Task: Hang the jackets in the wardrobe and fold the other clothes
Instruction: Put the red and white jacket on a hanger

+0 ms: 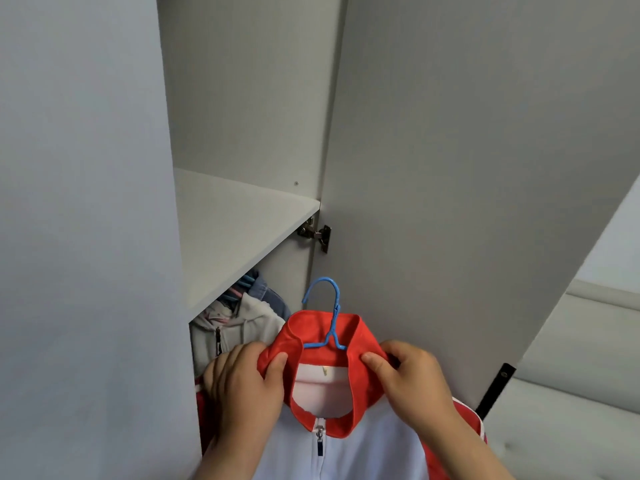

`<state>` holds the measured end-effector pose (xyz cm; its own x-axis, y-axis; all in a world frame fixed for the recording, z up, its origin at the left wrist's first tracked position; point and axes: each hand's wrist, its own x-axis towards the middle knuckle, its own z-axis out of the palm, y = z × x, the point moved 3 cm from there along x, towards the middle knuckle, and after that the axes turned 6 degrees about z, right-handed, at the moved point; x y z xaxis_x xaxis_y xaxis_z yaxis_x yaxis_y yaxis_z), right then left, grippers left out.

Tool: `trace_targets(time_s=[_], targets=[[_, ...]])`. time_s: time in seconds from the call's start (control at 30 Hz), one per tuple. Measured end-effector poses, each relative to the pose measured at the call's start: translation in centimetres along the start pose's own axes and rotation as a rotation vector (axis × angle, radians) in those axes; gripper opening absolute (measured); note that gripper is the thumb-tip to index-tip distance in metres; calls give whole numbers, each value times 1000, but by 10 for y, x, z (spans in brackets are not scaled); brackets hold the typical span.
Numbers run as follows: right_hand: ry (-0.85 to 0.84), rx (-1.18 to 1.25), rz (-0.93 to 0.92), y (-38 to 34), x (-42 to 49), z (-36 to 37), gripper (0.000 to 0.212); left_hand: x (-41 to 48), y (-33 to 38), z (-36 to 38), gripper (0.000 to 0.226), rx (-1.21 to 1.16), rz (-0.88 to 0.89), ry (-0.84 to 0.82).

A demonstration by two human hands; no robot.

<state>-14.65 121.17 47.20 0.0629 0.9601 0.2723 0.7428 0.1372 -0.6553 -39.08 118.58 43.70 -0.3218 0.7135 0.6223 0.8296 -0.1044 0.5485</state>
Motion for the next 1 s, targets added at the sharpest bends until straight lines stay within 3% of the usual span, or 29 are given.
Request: trace_targets(time_s=[0.17, 0.33, 0.57, 1.0], targets=[[-114, 75, 0, 15, 20, 30, 23, 2, -19, 24, 42, 165, 76, 122], [-220, 132, -11, 19, 51, 72, 20, 9, -46, 47, 68, 335, 62, 222], [-298, 171, -35, 13, 75, 114, 14, 24, -75, 61, 78, 349, -15, 128], [-217, 192, -204, 24, 67, 139, 14, 7, -110, 77, 83, 323, 176, 365]])
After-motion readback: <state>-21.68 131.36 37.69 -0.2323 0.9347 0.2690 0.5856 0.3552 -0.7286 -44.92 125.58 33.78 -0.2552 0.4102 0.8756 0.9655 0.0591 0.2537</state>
